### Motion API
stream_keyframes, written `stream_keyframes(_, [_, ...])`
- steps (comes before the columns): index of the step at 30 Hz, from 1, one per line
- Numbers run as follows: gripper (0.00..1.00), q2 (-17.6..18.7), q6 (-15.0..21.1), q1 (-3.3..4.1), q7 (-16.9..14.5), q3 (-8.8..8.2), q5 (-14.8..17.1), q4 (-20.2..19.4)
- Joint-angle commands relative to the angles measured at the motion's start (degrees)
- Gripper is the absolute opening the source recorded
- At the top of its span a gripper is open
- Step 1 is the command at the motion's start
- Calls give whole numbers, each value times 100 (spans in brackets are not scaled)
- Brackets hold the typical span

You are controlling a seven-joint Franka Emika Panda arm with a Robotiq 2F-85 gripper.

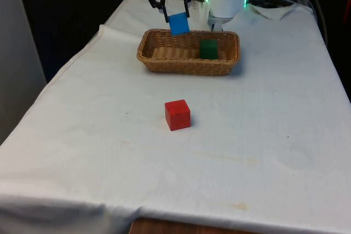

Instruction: Pick up exactly two blocks and place them into the basket.

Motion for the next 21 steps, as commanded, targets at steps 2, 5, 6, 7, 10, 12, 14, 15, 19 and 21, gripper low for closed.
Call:
stream_keyframes(2, [1,-109,46,-52,92,-46,-252,-103])
stream_keyframes(5, [1,-229,74,-57,109,-126,-424,-223])
stream_keyframes(6, [1,-264,115,-52,103,-183,-510,-298])
stream_keyframes(7, [1,-292,29,-11,40,-212,-413,-275])
stream_keyframes(10, [1,-269,160,-46,103,-258,-613,-378])
stream_keyframes(12, [1,-258,223,-46,92,-315,-693,-447])
stream_keyframes(14, [1,-223,264,-34,74,-344,-716,-487])
stream_keyframes(15, [1,-206,286,-29,74,-361,-728,-498])
stream_keyframes(19, [1,-109,390,-17,34,-378,-710,-550])
stream_keyframes(21, [1,-34,464,-6,6,-384,-682,-579])
